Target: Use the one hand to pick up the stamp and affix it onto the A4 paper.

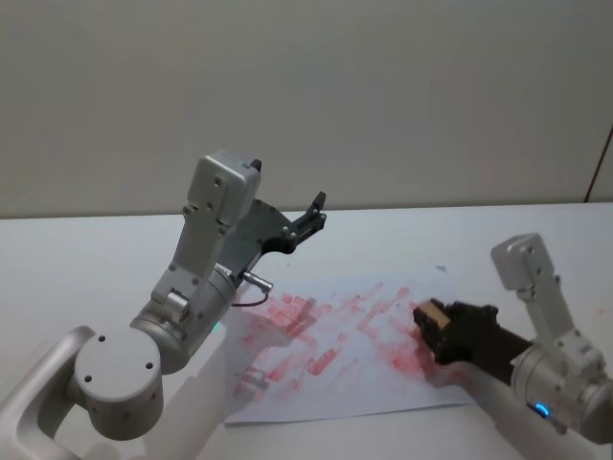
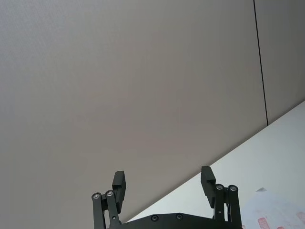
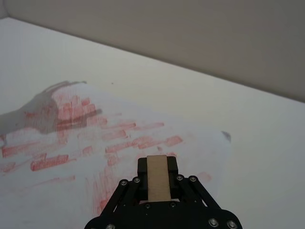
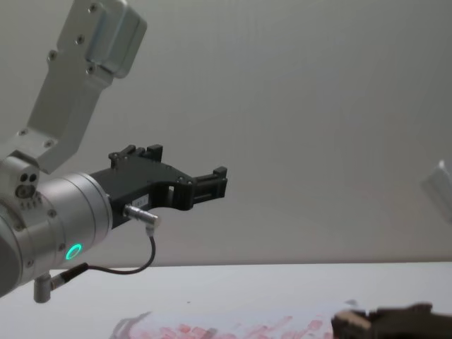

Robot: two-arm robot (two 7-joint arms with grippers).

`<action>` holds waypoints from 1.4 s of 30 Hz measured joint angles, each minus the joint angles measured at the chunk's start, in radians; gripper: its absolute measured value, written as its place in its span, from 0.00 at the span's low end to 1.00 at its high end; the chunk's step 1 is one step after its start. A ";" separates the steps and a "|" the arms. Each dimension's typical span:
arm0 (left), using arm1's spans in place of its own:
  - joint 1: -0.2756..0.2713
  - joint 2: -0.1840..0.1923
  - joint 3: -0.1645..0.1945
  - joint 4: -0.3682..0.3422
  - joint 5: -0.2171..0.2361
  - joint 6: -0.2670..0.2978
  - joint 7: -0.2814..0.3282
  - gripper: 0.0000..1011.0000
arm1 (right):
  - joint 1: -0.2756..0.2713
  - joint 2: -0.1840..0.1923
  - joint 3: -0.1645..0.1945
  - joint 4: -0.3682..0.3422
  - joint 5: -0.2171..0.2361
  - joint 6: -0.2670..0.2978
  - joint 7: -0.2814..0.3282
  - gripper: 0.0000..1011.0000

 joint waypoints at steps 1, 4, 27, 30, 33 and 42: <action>0.000 0.000 0.000 0.000 0.000 0.000 0.000 0.99 | 0.000 0.000 0.001 -0.005 0.002 -0.004 -0.003 0.22; 0.000 0.000 0.000 0.000 0.000 0.000 0.000 0.99 | 0.000 0.004 0.007 -0.031 0.013 -0.018 -0.017 0.22; 0.000 0.000 0.000 0.000 0.000 0.000 0.000 0.99 | -0.215 0.142 0.124 -0.327 0.202 -0.043 -0.288 0.22; 0.000 0.000 0.000 0.000 0.000 0.000 0.000 0.99 | -0.253 0.160 0.137 -0.349 0.224 -0.037 -0.315 0.22; 0.000 0.000 0.000 0.000 0.000 0.000 0.000 0.99 | -0.298 0.180 0.153 -0.370 0.249 -0.030 -0.343 0.22; 0.000 0.000 0.000 0.000 0.000 0.000 0.000 0.99 | -0.386 0.218 0.183 -0.383 0.295 -0.008 -0.390 0.22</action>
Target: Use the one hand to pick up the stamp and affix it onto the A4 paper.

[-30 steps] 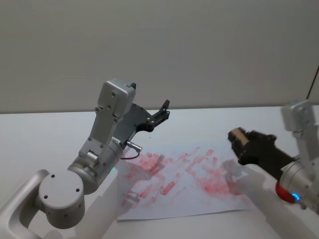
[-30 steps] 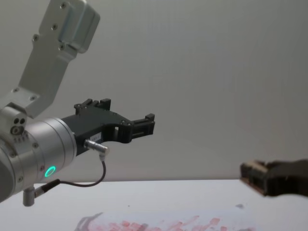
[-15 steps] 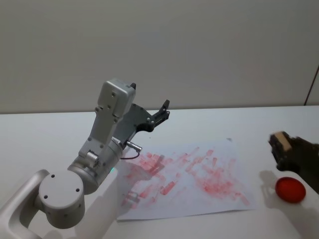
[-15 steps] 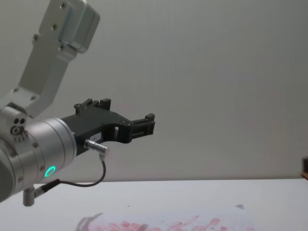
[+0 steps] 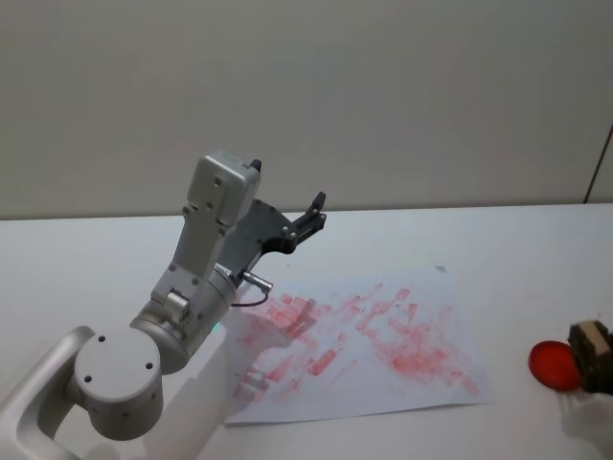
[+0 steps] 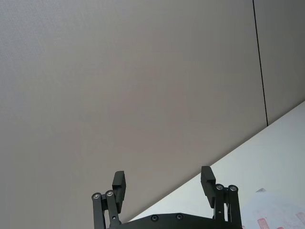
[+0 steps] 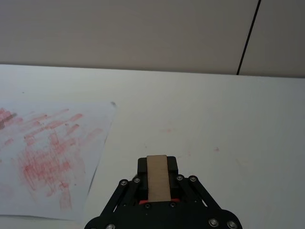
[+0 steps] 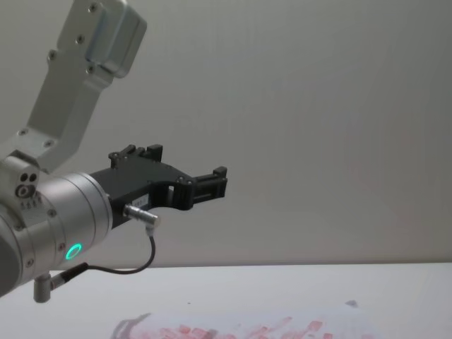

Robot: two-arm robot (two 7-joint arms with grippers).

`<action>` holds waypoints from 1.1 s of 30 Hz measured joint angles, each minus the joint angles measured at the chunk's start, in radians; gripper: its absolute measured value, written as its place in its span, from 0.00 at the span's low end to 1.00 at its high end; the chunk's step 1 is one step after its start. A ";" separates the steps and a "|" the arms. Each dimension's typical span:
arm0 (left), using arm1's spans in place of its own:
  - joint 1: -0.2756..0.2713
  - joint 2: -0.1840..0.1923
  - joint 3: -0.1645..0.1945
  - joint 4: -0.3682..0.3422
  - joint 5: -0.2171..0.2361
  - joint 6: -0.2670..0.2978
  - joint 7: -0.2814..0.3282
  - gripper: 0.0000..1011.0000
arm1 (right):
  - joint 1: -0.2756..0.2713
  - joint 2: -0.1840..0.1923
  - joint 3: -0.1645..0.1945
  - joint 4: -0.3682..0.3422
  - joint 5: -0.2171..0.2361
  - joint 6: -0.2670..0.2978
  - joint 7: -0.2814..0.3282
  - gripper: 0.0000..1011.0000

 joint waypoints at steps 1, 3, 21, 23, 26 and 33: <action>0.000 0.000 0.000 0.000 0.000 0.000 0.000 0.99 | -0.007 0.004 0.003 0.003 0.003 0.004 -0.002 0.22; 0.000 0.000 0.000 0.000 0.000 0.000 0.000 0.99 | -0.011 0.007 0.005 0.008 0.004 0.008 -0.002 0.22; 0.000 0.000 0.000 0.000 0.000 0.000 0.000 0.99 | 0.059 -0.013 -0.008 0.095 -0.037 0.042 0.057 0.22; 0.000 0.000 0.000 0.000 0.000 0.000 0.000 0.99 | 0.068 -0.016 -0.011 0.101 -0.043 0.044 0.065 0.22; 0.000 0.000 0.000 0.000 0.000 0.000 0.000 0.99 | 0.087 -0.024 -0.016 0.115 -0.054 0.049 0.079 0.22; 0.000 0.000 0.000 0.000 0.000 0.000 0.000 0.99 | 0.125 -0.040 -0.027 0.141 -0.074 0.065 0.114 0.22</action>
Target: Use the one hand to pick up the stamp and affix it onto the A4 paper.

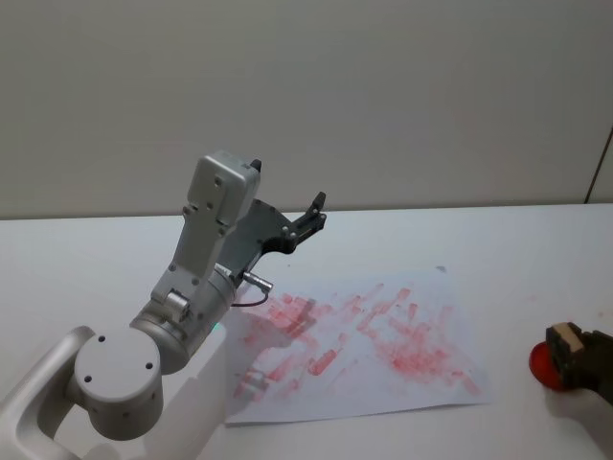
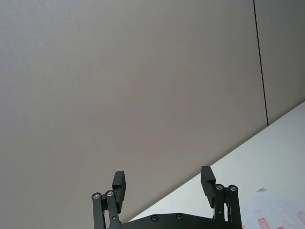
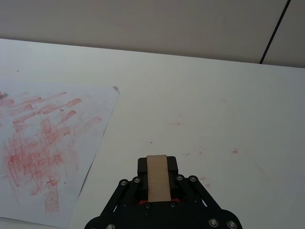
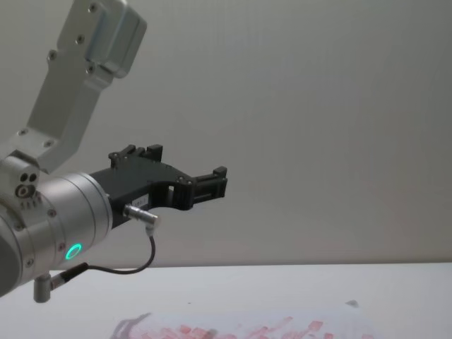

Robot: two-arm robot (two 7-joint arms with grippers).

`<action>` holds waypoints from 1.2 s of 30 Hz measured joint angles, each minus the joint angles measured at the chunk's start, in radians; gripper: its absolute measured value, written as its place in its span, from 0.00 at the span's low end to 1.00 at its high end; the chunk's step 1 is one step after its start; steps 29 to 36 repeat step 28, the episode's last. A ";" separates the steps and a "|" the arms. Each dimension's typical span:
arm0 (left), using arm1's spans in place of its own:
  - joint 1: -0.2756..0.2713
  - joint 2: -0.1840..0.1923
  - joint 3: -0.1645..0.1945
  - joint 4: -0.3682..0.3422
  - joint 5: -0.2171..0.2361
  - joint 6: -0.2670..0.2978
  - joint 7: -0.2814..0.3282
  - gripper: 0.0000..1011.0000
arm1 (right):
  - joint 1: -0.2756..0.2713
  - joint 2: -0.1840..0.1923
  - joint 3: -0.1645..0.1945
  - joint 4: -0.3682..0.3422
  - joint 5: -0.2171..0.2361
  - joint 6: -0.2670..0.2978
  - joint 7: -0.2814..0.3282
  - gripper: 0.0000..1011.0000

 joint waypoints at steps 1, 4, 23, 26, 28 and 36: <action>0.000 0.000 0.000 0.000 0.000 0.000 0.000 0.99 | 0.003 -0.001 -0.001 0.002 -0.002 0.001 0.002 0.22; 0.000 0.000 0.000 0.000 0.000 0.000 0.000 0.99 | 0.013 -0.005 -0.004 0.008 -0.007 0.006 0.011 0.22; 0.000 0.000 0.000 0.000 0.000 0.000 0.000 0.99 | 0.040 -0.017 -0.012 0.028 -0.021 0.019 0.035 0.78; 0.000 0.000 0.000 0.000 0.000 0.000 0.000 0.99 | 0.042 -0.018 -0.012 0.029 -0.022 0.019 0.037 0.88; 0.000 0.000 0.000 0.000 0.000 0.000 0.000 0.99 | 0.043 -0.018 -0.013 0.029 -0.022 0.020 0.038 0.93; 0.000 0.000 0.000 0.000 0.000 0.000 0.000 0.99 | 0.043 -0.018 -0.013 0.029 -0.022 0.020 0.038 0.93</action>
